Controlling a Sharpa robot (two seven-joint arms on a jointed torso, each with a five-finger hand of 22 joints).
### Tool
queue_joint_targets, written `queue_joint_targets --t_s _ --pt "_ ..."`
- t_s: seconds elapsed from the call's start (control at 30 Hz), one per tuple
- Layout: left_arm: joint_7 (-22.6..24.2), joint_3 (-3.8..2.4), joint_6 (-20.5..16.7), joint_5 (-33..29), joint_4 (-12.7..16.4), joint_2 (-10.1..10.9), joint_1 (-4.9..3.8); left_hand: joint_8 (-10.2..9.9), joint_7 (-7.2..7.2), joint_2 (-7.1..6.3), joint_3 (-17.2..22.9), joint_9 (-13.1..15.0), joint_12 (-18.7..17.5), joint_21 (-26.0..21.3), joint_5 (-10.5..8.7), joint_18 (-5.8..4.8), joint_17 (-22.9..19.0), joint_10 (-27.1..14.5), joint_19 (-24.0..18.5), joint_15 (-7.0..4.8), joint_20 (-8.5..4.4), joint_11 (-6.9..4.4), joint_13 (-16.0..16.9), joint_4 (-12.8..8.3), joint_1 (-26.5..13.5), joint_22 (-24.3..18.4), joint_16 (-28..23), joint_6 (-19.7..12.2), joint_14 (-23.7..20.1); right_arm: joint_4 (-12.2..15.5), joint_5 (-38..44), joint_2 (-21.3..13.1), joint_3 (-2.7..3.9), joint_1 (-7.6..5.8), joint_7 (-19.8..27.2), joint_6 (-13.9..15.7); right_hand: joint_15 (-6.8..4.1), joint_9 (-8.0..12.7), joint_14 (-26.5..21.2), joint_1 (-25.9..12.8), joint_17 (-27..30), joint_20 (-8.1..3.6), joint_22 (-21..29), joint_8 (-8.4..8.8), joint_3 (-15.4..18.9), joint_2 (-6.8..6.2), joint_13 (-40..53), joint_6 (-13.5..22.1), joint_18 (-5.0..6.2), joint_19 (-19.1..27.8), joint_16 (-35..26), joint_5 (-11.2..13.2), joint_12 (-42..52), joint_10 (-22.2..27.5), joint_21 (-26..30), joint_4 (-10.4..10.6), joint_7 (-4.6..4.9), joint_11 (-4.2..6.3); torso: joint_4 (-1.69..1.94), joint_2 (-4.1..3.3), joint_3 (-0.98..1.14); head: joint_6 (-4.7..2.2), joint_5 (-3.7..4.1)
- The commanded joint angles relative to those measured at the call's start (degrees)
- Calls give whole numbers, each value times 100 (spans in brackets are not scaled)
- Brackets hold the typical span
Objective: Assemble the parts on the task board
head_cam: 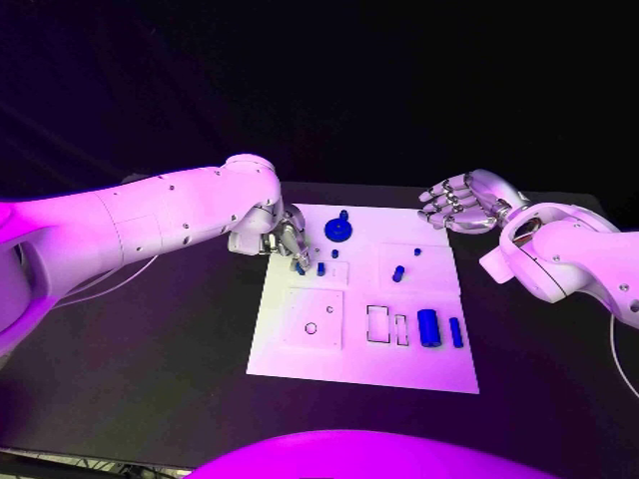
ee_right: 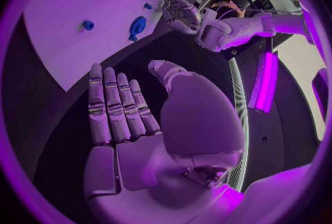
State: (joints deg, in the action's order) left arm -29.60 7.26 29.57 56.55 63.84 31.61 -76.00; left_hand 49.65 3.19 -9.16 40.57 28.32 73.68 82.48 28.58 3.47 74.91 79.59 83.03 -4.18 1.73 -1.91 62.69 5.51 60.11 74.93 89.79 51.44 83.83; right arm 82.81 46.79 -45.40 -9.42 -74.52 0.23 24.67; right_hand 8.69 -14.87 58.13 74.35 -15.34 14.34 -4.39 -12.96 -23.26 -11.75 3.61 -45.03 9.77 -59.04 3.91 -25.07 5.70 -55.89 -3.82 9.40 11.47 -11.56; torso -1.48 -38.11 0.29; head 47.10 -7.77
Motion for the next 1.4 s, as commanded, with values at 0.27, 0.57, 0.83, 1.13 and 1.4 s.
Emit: queue_joint_targets --t_s 0.27,0.57,0.83,1.13,1.4 --pt "-20 36 76 140 68 20 54 -27 -140 120 541 3 71 54 -8 -75 1509 86 62 -50 7 -18 78 -560 -7 408 21 174 617 13 17 -3 1 2 74 -70 2 8 20 -8 13 11 14 42 -13 34 2 -34 70 -45 -12 -49 -46 -52 -8 -34 372 -3 -4 0 6 4 -1" --pt "-13 37 -31 136 122 24 54 -88 -159 218 475 -18 76 65 -67 -80 1509 119 77 -63 -9 -33 117 -456 -101 427 21 257 617 17 17 -7 1 2 73 -68 2 8 20 -8 13 11 14 42 -13 34 2 -34 70 -45 -12 -49 -46 -52 -8 -34 372 -3 -7 -1 5 -1 9" --pt "-6 38 -93 116 147 25 54 -142 -170 263 314 -30 64 65 -170 -82 1509 130 81 -71 -19 -40 132 -369 -188 432 21 304 617 16 17 -8 1 2 73 -68 2 8 20 -8 13 11 14 42 -13 34 2 -34 70 -45 -12 -49 -46 -52 -8 -34 372 -3 -6 0 4 1 17" --pt "-4 38 -94 106 150 27 55 -197 -186 192 -20 -32 49 62 -238 -83 1509 134 83 -78 -27 -50 152 -252 -298 435 21 328 617 15 17 -7 1 2 73 -69 2 8 20 -8 13 11 14 42 -13 34 2 -34 70 -45 -12 -49 -46 -52 -8 -34 372 -3 -2 0 1 0 24" --pt "-5 39 -73 101 140 37 55 -248 -198 114 -328 -33 26 60 -322 -84 1509 124 87 -86 -35 -58 156 -118 -371 440 21 341 617 14 17 -9 1 2 72 -70 2 8 20 -8 13 11 14 42 -13 34 2 -34 70 -45 -12 -49 -46 -52 -8 -34 372 -3 -4 2 2 1 22"
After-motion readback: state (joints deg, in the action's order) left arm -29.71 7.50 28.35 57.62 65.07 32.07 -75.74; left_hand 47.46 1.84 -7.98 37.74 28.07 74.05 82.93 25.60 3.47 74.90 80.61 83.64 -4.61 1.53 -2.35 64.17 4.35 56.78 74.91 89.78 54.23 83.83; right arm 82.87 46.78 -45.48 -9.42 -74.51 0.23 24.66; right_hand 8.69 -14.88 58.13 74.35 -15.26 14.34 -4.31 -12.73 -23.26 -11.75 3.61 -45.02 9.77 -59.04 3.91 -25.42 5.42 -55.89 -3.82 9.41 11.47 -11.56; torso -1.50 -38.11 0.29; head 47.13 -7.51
